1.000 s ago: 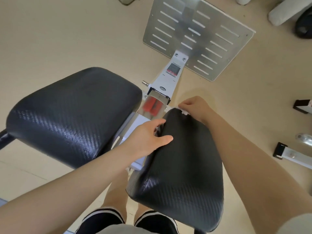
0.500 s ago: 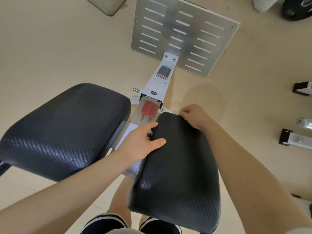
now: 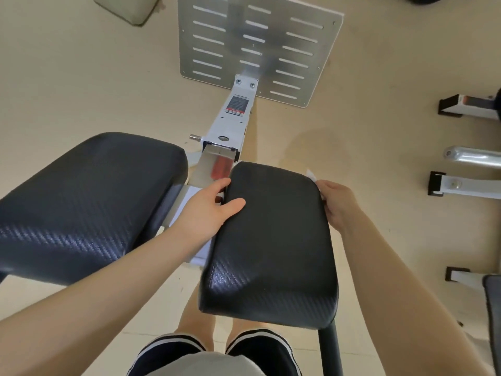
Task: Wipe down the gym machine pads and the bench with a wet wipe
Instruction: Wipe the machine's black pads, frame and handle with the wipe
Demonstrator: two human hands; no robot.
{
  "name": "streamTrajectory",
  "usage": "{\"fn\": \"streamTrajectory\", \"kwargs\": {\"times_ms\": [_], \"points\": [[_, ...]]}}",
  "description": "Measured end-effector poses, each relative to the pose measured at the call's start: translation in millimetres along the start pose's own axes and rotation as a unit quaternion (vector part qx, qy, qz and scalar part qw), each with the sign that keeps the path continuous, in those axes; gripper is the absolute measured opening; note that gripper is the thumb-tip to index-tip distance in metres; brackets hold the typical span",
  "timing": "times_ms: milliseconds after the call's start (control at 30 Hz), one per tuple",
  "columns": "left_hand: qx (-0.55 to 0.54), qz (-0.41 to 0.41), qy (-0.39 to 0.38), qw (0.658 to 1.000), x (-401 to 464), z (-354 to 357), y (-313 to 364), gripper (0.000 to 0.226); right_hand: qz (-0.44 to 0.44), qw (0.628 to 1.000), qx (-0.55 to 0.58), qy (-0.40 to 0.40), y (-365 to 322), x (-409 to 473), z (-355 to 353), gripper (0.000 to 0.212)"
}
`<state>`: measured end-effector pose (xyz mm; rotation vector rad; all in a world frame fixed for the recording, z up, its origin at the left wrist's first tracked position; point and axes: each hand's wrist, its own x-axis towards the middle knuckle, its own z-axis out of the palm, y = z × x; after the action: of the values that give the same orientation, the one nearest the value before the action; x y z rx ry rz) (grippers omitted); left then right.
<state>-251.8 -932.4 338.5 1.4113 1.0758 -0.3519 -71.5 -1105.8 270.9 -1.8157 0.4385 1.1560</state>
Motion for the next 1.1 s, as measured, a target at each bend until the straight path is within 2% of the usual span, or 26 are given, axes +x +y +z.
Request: {"fn": "streamTrajectory", "kwargs": {"times_ms": [33, 133, 267, 467, 567, 733, 833, 1000, 1100], "points": [[-0.008, 0.003, 0.001, 1.0, -2, 0, 1, 0.049, -0.011, 1.0, 0.019, 0.004, 5, -11, -5, 0.036], [-0.017, 0.006, 0.003, 1.0, -8, 1, 6, 0.046, -0.02, 0.998, 0.06, -0.003, 24, -54, -21, 0.015], [-0.001, 0.011, 0.01, 1.0, -14, 2, 13, 0.044, -0.038, 0.995, 0.096, -0.015, 40, -86, -23, 0.013], [0.006, 0.015, 0.008, 1.0, -8, -1, 7, 0.039, -0.035, 0.991, 0.107, 0.074, 25, -63, 3, 0.027], [-0.003, 0.026, 0.002, 1.0, -6, -2, 3, 0.037, -0.035, 0.992, 0.089, 0.083, 28, -72, 5, 0.024], [-0.006, 0.026, 0.013, 1.0, -11, -1, 6, 0.039, -0.08, 0.992, 0.067, 0.072, 55, -142, -13, 0.014], [0.02, 0.026, -0.004, 0.999, -21, 1, 10, 0.03, -0.1, 0.989, 0.063, 0.092, 60, -166, -14, 0.014], [0.073, 0.026, 0.003, 0.997, -44, 2, 8, 0.031, -0.095, 0.983, 0.076, 0.134, 52, -141, 0, 0.014], [0.082, 0.021, 0.027, 0.996, -58, -5, -5, 0.02, -0.083, 0.985, 0.072, 0.13, 48, -129, 6, 0.023]]}}
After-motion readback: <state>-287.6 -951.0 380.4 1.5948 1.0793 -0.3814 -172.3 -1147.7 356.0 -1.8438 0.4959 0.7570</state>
